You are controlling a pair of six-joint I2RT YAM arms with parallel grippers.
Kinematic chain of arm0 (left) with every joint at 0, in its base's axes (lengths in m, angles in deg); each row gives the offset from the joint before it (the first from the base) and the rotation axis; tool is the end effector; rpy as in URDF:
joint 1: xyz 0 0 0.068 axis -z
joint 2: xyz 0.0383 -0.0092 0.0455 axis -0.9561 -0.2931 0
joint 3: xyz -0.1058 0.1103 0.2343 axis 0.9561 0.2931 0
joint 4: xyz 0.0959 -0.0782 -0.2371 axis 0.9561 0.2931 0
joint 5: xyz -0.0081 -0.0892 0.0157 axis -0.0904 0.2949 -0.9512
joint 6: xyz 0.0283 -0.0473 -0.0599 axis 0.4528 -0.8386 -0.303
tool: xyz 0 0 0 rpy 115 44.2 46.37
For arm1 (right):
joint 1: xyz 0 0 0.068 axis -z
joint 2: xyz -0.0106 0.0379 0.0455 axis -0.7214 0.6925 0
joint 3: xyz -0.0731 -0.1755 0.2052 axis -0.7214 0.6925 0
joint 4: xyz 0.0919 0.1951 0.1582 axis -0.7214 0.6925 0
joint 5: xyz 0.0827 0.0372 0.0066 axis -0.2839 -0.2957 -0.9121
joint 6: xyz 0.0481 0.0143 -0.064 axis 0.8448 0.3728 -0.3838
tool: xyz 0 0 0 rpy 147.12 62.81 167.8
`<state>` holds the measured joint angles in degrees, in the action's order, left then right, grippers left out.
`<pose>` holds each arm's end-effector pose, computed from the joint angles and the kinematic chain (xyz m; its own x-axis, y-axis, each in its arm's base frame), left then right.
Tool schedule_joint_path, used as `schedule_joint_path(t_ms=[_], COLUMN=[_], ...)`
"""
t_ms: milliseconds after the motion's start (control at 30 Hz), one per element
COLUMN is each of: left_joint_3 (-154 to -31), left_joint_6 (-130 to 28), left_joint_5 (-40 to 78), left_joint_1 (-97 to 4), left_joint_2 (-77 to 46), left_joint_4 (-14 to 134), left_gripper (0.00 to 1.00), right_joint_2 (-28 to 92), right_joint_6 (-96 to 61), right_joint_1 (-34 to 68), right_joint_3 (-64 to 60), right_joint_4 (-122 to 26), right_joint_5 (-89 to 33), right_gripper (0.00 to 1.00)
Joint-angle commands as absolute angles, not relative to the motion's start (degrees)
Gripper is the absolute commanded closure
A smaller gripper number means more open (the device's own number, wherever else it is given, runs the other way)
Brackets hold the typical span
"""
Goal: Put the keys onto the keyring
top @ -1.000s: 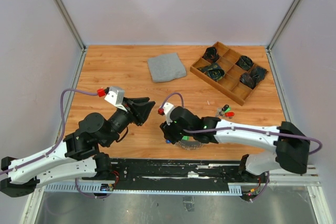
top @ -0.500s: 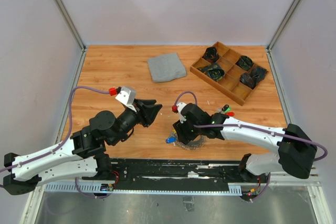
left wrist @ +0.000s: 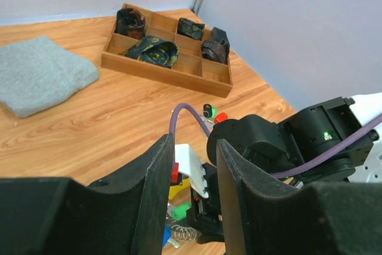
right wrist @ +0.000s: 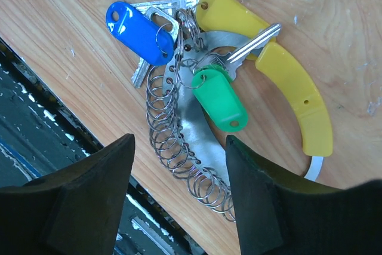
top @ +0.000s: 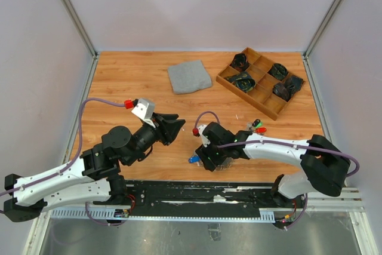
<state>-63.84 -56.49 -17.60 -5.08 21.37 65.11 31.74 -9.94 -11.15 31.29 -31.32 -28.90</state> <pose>0.1021 -0.1620 0.3698 -0.1722 -0.2583 -0.9506 0.6125 0.7277 -0.3087 0.1488 0.2509 0.1517 -0.6539 -0.5569 -0.5121 -0.7355 0.6267 0.2576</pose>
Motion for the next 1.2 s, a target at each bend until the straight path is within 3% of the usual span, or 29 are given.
schedule_joint_path(t_ms=[0,567,867,1167], left_joint_3=[-63.66,-63.78,-64.10,-63.74], left_joint_6=[-57.00,-57.09,-57.10,-57.17], left_joint_5=[-17.52,-17.51,-18.75,-21.38], left_joint_1=[-5.49,-5.48,-5.54,-5.54], left_joint_2=[21.29,20.49,21.73,24.85], left_joint_4=[63.16,62.77,64.40,67.40], left_gripper=[0.59,0.59,0.59,0.58], right_joint_2=[32.56,35.78,36.98,36.88], right_joint_6=[-13.50,-18.54,-18.69,-18.25], right_joint_1=[-10.70,-15.63,-18.21,-18.61], right_joint_3=[31.42,32.06,31.92,32.15], right_joint_4=[-31.89,-31.30,-30.34,-31.22], right_joint_5=[-28.49,-23.78,-21.50,-21.53], right_gripper=[0.36,0.36,0.46,0.69])
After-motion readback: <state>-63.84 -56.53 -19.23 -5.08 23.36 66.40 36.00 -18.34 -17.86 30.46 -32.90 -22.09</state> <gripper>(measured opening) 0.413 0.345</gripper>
